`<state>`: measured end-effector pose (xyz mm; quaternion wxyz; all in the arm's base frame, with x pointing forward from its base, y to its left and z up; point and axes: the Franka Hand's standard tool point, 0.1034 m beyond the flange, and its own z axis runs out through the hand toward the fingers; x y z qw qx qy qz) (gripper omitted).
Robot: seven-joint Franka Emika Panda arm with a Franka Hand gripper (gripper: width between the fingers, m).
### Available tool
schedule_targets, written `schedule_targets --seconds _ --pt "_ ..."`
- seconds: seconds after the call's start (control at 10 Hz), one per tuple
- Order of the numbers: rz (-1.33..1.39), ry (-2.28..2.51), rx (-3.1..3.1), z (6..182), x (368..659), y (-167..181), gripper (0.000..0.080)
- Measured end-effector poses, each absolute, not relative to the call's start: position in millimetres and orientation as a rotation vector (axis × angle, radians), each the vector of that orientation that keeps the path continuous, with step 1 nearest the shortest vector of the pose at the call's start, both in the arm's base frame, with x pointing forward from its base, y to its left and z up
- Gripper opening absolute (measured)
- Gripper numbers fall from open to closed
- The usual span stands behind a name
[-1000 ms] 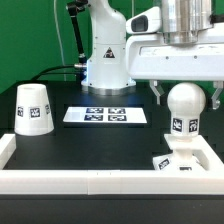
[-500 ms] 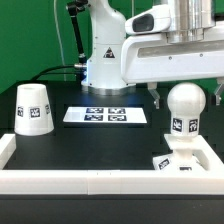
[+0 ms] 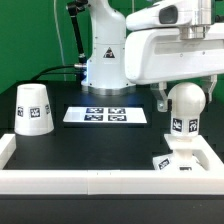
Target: Assemble lamp
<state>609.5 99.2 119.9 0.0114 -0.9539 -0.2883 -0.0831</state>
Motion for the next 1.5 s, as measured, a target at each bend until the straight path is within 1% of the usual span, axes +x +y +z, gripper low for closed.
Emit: schedule_targets --seconds 0.8,1.0,1.2,1.3,1.5 --pt "-0.154 -1.954 -2.564 115.3 608.7 103.1 0.0699" --pt "-0.131 -2.138 -2.467 114.4 609.3 105.6 0.0699" --pt "-0.127 -2.158 -2.454 114.1 609.7 103.7 0.0688" --pt "-0.127 -2.158 -2.454 114.1 609.7 103.5 0.0576" --pt "-0.128 -2.143 -2.466 114.0 609.7 103.2 0.0576"
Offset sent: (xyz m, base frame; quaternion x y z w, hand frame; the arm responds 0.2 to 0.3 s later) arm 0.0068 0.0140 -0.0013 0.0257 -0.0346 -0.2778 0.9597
